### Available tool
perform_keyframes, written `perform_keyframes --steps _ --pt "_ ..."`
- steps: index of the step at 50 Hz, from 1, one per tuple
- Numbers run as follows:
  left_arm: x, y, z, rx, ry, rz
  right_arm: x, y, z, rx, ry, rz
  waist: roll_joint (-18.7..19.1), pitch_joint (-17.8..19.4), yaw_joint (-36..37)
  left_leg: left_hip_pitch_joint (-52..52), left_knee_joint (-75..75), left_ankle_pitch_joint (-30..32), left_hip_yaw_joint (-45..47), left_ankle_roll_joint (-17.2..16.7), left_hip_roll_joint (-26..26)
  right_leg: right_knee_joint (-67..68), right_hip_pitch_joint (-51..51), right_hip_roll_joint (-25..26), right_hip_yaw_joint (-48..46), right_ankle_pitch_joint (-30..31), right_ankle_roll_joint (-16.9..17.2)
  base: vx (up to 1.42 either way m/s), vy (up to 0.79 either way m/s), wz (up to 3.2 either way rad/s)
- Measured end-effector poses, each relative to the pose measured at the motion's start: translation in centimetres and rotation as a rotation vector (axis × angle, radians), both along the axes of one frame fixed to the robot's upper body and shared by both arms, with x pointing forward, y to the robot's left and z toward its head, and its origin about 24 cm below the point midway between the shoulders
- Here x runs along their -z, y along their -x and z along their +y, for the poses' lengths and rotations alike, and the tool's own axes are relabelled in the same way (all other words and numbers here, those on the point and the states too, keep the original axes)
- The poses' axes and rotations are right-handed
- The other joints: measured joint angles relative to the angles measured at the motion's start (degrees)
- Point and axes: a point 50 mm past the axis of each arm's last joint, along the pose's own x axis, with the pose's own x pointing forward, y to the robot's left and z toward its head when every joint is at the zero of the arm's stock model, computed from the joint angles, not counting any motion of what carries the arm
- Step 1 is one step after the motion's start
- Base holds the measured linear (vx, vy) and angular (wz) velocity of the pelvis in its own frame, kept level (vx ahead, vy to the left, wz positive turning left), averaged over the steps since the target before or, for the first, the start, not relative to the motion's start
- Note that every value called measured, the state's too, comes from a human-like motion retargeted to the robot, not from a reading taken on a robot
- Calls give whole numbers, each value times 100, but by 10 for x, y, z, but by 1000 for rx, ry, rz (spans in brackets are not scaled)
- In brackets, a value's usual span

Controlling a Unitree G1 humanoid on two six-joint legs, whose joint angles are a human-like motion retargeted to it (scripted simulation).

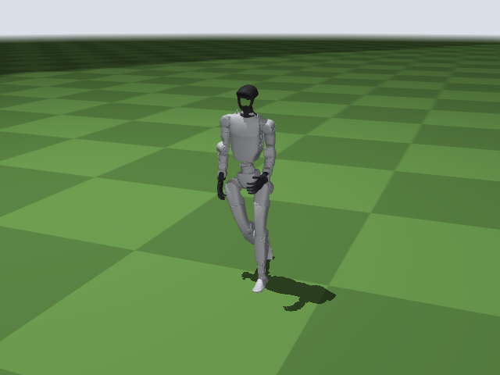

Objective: Walk run

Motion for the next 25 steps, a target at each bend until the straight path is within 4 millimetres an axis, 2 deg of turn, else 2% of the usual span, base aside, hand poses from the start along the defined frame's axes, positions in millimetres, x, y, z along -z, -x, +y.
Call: perform_keyframes --steps 2,3,5,8,10,12,15,18,20,23,25 --pt "-4 -7 3 9 -18 -19 0 27 8 -26 -50 102 98 0 -97 399 -123 -231 126 -58 99 650 -447 -195 -499 -3 -48 57 -20 -109" --pt "-6 -12 5 10 -27 -29 0 39 14 -50 -83 146 362 -43 -20 482 -242 -238 156 -142 480 371 -641 71 -589 -14 -384 60 -15 -164" --pt "-9 -20 4 19 -33 -44 -2 64 19 -82 -117 220 654 -34 -53 749 -375 -304 365 -210 784 347 -1089 58 -958 -566 -826 68 -11 -120" --pt "-18 -28 1 45 -49 -89 -7 94 18 -94 -115 283 887 8 -522 1148 -603 -392 435 -308 854 32 -1714 17 -1022 -1271 -759 66 -12 -8" --pt "-22 -32 0 65 -50 -114 -11 111 16 -91 -104 325 946 6 -772 1407 -721 -488 588 -381 815 -513 -2065 -163 -978 -1741 -699 62 -12 -39" --pt "-25 -35 1 86 -40 -130 -14 123 14 -68 -96 362 887 34 -979 1701 -834 -587 778 -447 640 -1353 -2281 -470 -922 -1946 -672 52 -13 -61" --pt "-27 -40 3 119 -19 -137 -17 135 17 7 -102 399 726 134 -1173 2222 -1011 -731 1005 -576 341 -2709 -2400 -1240 -1476 -2043 -611 55 -23 -71" --pt "-27 -44 1 133 16 -132 -17 138 24 123 -126 400 736 191 -1277 2719 -1185 -762 1281 -854 296 -3902 -2514 -1294 -1671 -2301 -537 75 -37 -73" --pt "-26 -45 -3 132 41 -134 -17 137 30 199 -146 384 810 130 -1191 2906 -1210 -711 1513 -1089 336 -4504 -2519 -1152 -1819 -2325 -853 58 -23 -92" --pt "-19 -41 -17 149 83 -115 -16 135 41 317 -184 357 1035 40 -1389 3061 -996 -360 1383 -1474 539 -4323 -2365 -1174 -2439 -2209 -1298 65 -27 10" --pt "-12 -35 -30 169 116 -87 -16 133 45 392 -199 334 1113 -49 -1595 3137 -748 138 1147 -1789 636 -4139 -2293 -1300 -2893 -1750 -1255 93 -51 62"
